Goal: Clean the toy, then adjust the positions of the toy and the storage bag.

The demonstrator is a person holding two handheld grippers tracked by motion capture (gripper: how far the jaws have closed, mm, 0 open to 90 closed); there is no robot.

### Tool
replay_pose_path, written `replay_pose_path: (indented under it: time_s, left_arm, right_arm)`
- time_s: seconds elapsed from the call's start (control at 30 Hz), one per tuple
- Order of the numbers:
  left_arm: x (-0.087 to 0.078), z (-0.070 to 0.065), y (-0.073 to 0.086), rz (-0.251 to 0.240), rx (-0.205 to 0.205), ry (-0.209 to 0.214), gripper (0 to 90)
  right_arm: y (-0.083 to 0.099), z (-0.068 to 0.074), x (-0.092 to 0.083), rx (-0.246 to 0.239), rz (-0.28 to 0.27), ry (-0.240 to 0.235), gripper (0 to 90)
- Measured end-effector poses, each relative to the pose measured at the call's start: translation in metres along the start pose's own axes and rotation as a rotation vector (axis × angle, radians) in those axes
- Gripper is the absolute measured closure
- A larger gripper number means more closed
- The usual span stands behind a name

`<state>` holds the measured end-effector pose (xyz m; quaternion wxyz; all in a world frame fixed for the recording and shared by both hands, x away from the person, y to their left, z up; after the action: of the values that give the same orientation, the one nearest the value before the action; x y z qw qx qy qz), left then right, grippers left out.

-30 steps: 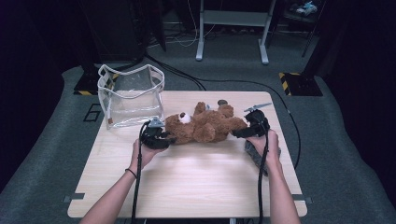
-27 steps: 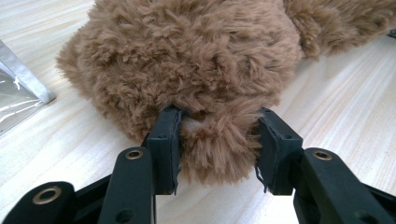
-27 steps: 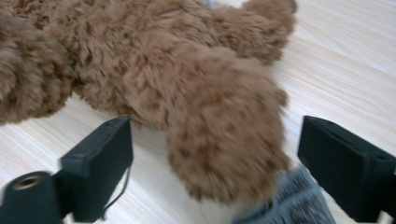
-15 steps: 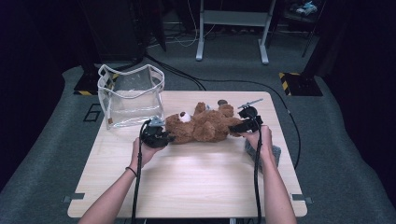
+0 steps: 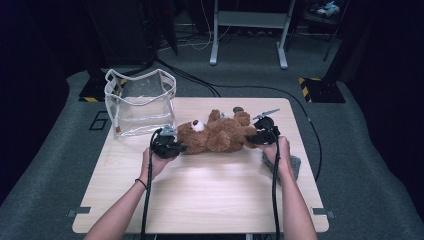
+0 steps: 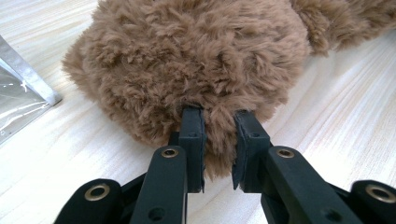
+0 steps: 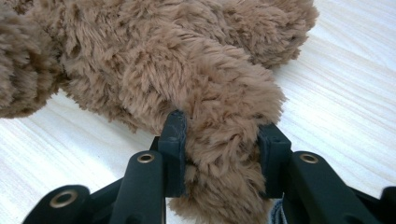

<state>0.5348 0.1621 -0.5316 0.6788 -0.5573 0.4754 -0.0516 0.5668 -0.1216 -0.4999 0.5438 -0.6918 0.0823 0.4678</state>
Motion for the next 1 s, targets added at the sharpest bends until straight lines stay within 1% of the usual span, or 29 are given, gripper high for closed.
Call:
replay_pose_path:
  time_s: [0.13,0.2,0.33,0.43,0.6,0.63,0.67,0.7,0.77,0.83,0.87,0.9,0.93,1.0]
  left_arm:
    - [0.0,0.0,0.0,0.0,-0.004,-0.001,75.9]
    - [-0.001,0.0,0.001,0.002,-0.005,-0.002,75.9]
    - [0.0,0.0,0.001,0.003,-0.005,-0.006,76.2]
    - [0.0,0.0,0.001,0.003,-0.005,-0.009,77.2]
    - [-0.001,0.0,0.001,0.001,-0.005,-0.007,77.5]
    - [0.0,0.0,0.001,-0.005,-0.012,-0.007,77.5]
    - [-0.001,0.0,0.001,0.001,-0.009,-0.003,77.6]
    - [-0.001,0.001,0.001,-0.004,-0.001,-0.012,78.0]
    - [-0.001,0.001,0.001,-0.011,-0.009,-0.014,79.4]
    - [-0.001,0.001,0.001,-0.014,-0.005,-0.015,80.2]
    - [-0.001,0.002,0.001,-0.016,-0.006,-0.016,80.4]
    - [-0.001,0.002,0.001,-0.012,-0.007,-0.015,80.4]
    - [-0.001,0.001,0.001,-0.019,-0.013,-0.015,80.5]
    - [-0.001,0.001,0.001,-0.02,-0.017,-0.015,80.6]
  right_arm:
    - [0.001,0.0,0.0,0.008,0.0,-0.002,61.9]
    - [0.001,0.001,0.0,0.007,-0.006,0.011,62.7]
    - [0.003,0.003,-0.003,0.003,-0.014,0.011,64.5]
    - [0.002,0.005,-0.005,0.004,-0.033,0.022,66.3]
    - [0.001,0.006,-0.007,-0.004,-0.038,0.033,67.1]
    - [0.0,0.006,-0.006,-0.003,-0.054,0.038,67.5]
    - [0.0,0.006,-0.007,-0.002,-0.054,0.038,68.0]
    - [0.0,0.007,-0.008,0.0,-0.06,0.038,68.8]
    - [-0.003,0.007,-0.011,-0.001,-0.086,0.046,70.3]
    - [-0.005,0.009,-0.015,0.0,-0.099,0.06,71.3]
    - [-0.006,0.01,-0.016,-0.012,-0.107,0.062,71.6]
    - [-0.007,0.011,-0.019,-0.012,-0.113,0.067,71.9]
    - [-0.008,0.011,-0.021,-0.019,-0.122,0.068,72.1]
    - [-0.01,0.013,-0.024,-0.018,-0.131,0.072,72.5]
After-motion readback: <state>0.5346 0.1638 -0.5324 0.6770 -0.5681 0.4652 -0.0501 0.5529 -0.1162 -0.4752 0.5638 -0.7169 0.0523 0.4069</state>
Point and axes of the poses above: each handheld gripper's, and its own axes: x roughly forward along the jaws, y roughly out of its underside, z roughly to its left, the point moved 9 cm from there along x, roughly forward along the jaws, and after that the axes turned 4 degrees about -z, right-handed, at the moved point
